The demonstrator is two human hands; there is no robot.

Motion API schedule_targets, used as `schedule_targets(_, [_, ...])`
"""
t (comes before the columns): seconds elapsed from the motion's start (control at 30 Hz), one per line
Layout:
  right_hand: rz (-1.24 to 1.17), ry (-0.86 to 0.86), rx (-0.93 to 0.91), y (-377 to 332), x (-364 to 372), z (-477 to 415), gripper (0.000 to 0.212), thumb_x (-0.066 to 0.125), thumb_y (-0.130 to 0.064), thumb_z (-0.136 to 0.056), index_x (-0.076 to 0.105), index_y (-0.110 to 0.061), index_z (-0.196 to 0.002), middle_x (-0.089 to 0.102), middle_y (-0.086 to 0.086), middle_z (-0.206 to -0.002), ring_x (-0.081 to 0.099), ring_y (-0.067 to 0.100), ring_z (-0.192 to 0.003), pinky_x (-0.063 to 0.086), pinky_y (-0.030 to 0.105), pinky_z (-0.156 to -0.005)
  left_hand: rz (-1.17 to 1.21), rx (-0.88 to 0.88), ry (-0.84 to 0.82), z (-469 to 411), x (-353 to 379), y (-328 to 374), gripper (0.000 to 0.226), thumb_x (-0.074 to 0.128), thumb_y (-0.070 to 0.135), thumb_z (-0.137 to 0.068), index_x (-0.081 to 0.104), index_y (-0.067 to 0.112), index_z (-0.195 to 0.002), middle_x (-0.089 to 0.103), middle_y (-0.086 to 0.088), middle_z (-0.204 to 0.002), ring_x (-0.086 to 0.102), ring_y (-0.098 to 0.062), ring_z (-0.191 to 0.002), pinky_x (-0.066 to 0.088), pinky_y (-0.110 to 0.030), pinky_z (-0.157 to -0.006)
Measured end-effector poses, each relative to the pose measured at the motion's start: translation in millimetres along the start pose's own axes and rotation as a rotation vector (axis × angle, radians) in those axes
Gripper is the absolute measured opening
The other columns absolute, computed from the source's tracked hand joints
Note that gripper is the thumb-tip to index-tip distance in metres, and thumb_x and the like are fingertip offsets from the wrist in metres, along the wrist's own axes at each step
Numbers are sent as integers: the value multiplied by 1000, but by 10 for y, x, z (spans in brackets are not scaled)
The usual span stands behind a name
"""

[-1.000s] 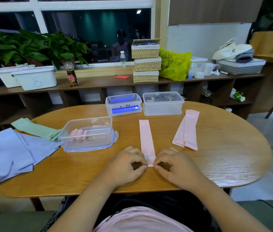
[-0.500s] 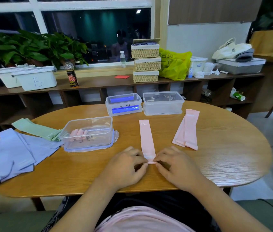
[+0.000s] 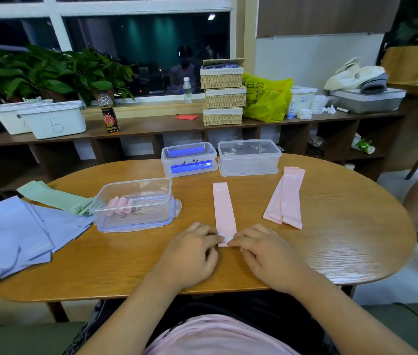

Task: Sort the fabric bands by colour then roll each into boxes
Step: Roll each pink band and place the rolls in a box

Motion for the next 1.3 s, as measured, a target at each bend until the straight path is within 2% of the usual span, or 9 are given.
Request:
schedule_targets(0.17, [8, -19, 17, 35, 37, -12, 37, 50, -25, -107, 63, -39, -140, 58, -28, -134, 45, -2, -125, 43, 30, -109, 36, -93, 19, -25, -40, -116, 49, 50, 15, -94, 65, 29, -138, 59, 18, -131, 47, -2, -121, 48, -25, -100])
schedule_targets(0.4, [40, -49, 48, 66, 70, -71, 41, 43, -34, -110, 54, -39, -150, 50, -28, -145, 34, 1, -138, 36, 33, -118, 39, 9, -50, -19, 16, 1, 49, 51, 15, -92, 64, 35, -135, 54, 25, -126, 45, 1, -118, 39, -17, -98])
schedule_targets(0.53, [43, -35, 58, 76, 69, -82, 44, 41, -38, -111, 46, -40, -155, 44, -26, -154, 31, 2, -143, 34, 34, -120, 80, -29, -50, -54, 39, -68, 54, 51, 14, -91, 62, 35, -140, 55, 24, -131, 43, 1, -124, 42, -25, -108])
schedule_targets(0.73, [43, -19, 33, 65, 43, -72, 42, 47, -23, -109, 55, -41, -147, 53, -26, -139, 41, 0, -131, 38, 28, -112, 55, -48, -70, -68, 87, -103, 59, 47, 18, -91, 58, 35, -146, 54, 22, -138, 40, -1, -133, 42, -34, -114])
schedule_targets(0.9, [39, -37, 81, 146, 74, -155, 44, 43, -26, -110, 50, -40, -151, 48, -26, -147, 36, 0, -138, 36, 32, -117, 55, -103, -40, -77, 63, -148, 63, 49, 15, -92, 51, 32, -152, 52, 18, -145, 39, -2, -136, 39, -32, -117])
schedule_targets(1.1, [30, -31, 112, 264, 91, -380, 42, 47, -32, -108, 57, -35, -149, 57, -20, -143, 40, 4, -135, 39, 36, -117, 92, -194, 2, -55, 7, -247, 60, 49, 11, -90, 54, 33, -146, 55, 17, -135, 44, -4, -126, 47, -31, -106])
schedule_targets(1.2, [68, -28, 107, 318, 100, -505, 40, 48, -35, -107, 61, -34, -145, 58, -18, -141, 40, 7, -136, 40, 39, -116, 78, -184, -1, -62, 20, -247, 60, 50, 13, -90, 53, 34, -147, 53, 19, -134, 43, -3, -125, 46, -30, -106])
schedule_targets(1.3, [110, -24, 100, 324, 100, -577, 40, 45, -39, -107, 63, -36, -143, 58, -19, -141, 39, 7, -137, 40, 38, -114, 60, -125, -29, -112, 71, -198, 64, 50, 15, -91, 48, 37, -151, 47, 21, -143, 38, -3, -133, 42, -28, -111])
Point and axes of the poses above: each hand's wrist, its own z-axis away from the middle knuckle, its own x-axis out of the palm, y = z × x, the point moved 10 cm from there along -z, towards the middle knuckle
